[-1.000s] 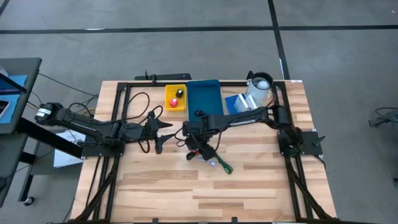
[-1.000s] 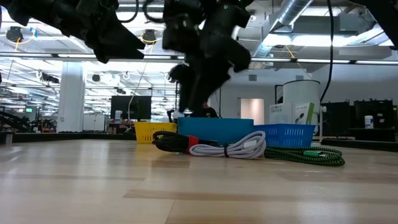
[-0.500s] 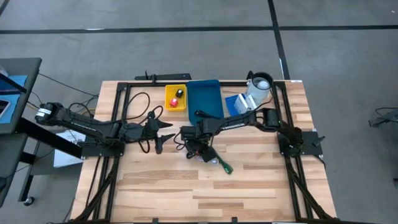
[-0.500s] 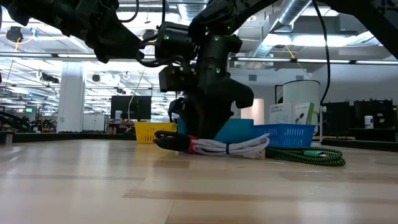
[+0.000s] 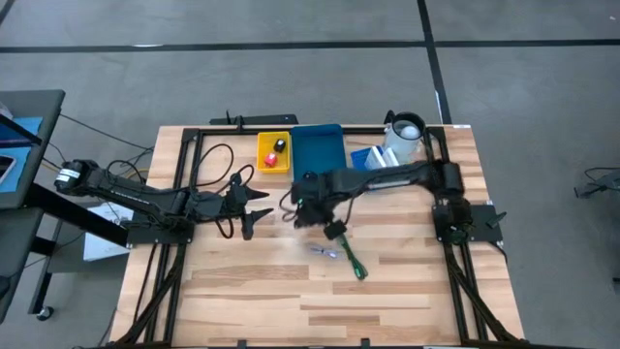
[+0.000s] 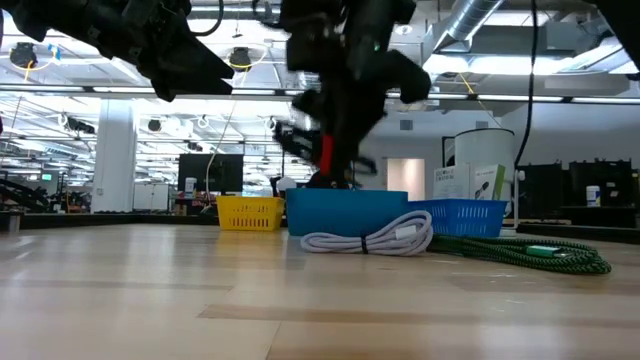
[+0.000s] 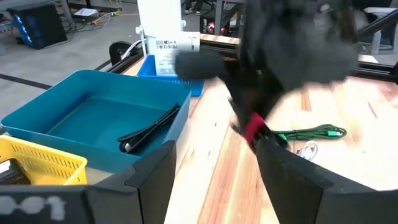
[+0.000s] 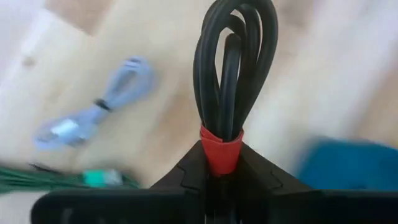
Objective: Pick and place items into bin
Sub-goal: Put the black charger cable into the blue bin
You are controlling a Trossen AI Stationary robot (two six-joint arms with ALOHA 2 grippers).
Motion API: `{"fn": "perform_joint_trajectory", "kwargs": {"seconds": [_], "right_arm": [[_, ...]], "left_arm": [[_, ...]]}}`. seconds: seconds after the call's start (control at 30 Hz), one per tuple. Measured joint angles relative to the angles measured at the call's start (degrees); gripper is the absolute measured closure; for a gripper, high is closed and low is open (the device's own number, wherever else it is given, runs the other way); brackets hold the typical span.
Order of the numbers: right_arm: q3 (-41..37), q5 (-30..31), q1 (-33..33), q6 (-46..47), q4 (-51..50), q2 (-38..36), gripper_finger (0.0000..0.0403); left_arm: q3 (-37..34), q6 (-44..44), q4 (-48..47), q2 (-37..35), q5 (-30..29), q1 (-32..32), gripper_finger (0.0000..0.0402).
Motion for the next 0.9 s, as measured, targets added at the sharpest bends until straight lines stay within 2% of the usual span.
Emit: {"fn": "perform_joint_trajectory", "kwargs": {"seconds": [0.17, 0.43, 0.6, 0.9], "right_arm": [[0.0, 4.7, -3.6, -0.1, 1.4, -8.5, 0.0339], [0.1, 2.8, -13.6, 0.5, 6.6, -14.1, 0.0355], [0.0, -1.3, -19.0, 3.0, 7.8, -12.4, 0.0343], [0.0, -1.7, -22.8, 3.9, 7.3, -4.6, 0.0339]], "left_arm": [[0.0, 0.0, 0.0, 0.0, 0.0, 0.0, 0.0189], [0.0, 0.0, 0.0, 0.0, 0.0, 0.0, 0.0189], [0.0, 0.0, 0.0, 0.0, 0.0, 0.0, 0.0189], [0.0, 0.4, -0.1, 0.0, -0.1, 0.0, 0.0189]]}}
